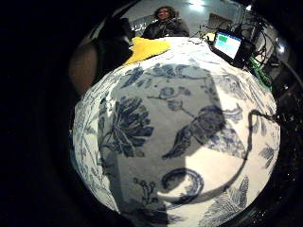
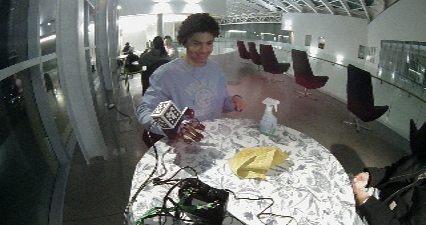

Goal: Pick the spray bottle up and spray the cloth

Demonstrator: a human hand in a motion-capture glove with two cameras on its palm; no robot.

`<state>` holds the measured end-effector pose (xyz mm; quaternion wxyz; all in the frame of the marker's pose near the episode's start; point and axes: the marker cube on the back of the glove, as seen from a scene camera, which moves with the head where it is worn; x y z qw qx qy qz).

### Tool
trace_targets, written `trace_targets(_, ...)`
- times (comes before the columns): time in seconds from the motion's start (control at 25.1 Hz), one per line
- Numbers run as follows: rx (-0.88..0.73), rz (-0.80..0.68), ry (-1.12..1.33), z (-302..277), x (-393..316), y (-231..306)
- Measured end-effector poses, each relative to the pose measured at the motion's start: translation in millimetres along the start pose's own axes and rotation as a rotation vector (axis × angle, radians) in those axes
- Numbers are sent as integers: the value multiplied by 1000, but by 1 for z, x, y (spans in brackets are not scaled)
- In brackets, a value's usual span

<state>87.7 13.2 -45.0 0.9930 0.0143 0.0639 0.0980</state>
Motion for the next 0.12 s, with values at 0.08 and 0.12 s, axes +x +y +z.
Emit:
trace_targets(0.08,8,-5,0,0,-1,-1)
trace_targets(0.12,10,-6,0,0,-1,-1)
